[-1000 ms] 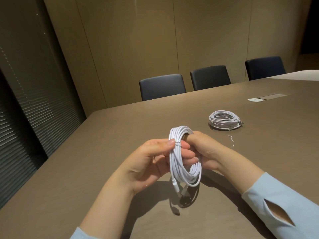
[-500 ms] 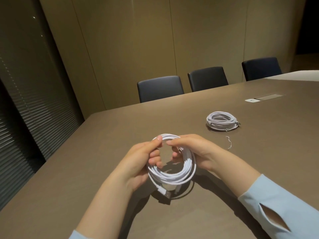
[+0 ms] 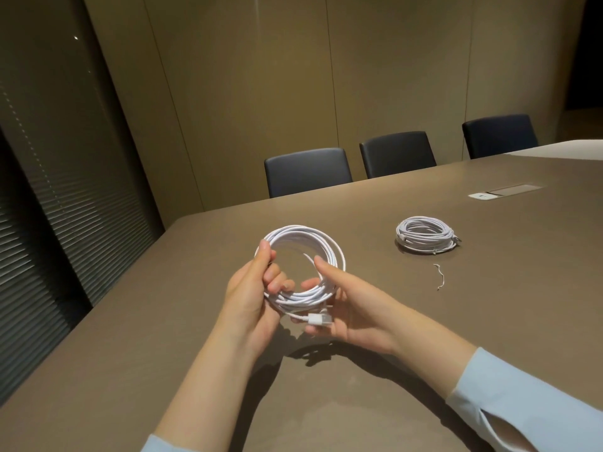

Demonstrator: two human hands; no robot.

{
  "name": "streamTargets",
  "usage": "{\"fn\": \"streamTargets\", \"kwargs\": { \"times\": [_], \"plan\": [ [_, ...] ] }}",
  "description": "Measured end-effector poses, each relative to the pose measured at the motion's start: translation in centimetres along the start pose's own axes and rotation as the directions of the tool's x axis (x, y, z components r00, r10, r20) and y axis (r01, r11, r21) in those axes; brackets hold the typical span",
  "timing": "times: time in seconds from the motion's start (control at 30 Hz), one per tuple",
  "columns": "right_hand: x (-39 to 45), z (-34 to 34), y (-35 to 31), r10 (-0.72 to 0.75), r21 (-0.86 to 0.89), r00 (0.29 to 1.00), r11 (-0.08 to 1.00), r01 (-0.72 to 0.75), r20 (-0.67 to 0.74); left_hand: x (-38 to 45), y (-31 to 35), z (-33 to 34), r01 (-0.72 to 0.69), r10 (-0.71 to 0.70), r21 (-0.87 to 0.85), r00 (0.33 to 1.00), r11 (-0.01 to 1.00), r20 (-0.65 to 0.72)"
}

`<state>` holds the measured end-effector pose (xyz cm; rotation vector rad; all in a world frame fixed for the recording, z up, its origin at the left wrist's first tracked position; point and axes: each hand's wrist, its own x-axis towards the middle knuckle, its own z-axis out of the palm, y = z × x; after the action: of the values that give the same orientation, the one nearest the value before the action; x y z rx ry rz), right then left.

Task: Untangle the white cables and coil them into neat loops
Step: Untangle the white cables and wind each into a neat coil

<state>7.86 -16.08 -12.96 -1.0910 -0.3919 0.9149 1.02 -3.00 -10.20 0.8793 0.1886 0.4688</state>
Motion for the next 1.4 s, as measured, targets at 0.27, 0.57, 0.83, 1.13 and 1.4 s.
{"fn": "streamTargets", "kwargs": {
  "times": [0.27,0.57,0.83,1.13,1.4],
  "plan": [
    [0.2,-0.4,-0.7,-0.187,0.109,0.965,0.972,0.209,-0.186,-0.2,-1.4,0.0,0.089,-0.089,0.019,0.996,0.996,0.001],
    [0.1,-2.0,-1.9,-0.154,0.066,0.987,0.986,0.156,-0.037,-0.8,-0.6,-0.9,0.365,-0.371,0.092,0.927,0.926,0.056],
    [-0.9,-1.9,-1.7,0.219,-0.468,0.967,0.873,-0.135,0.128,-0.9,-0.5,-1.6,0.442,-0.573,0.600,0.819,0.666,0.033],
    [0.3,-4.2,-2.2,-0.055,-0.661,0.989,0.748,-0.050,-0.137,0.6,-2.8,-2.1,0.302,-0.361,0.560,0.932,0.771,-0.006],
    [1.1,-10.3,-3.2,-0.621,-0.823,0.571,0.236,-0.517,-0.537,1.2,-4.8,-1.6,0.231,-0.215,0.517,0.972,0.824,-0.093]
  ]
}}
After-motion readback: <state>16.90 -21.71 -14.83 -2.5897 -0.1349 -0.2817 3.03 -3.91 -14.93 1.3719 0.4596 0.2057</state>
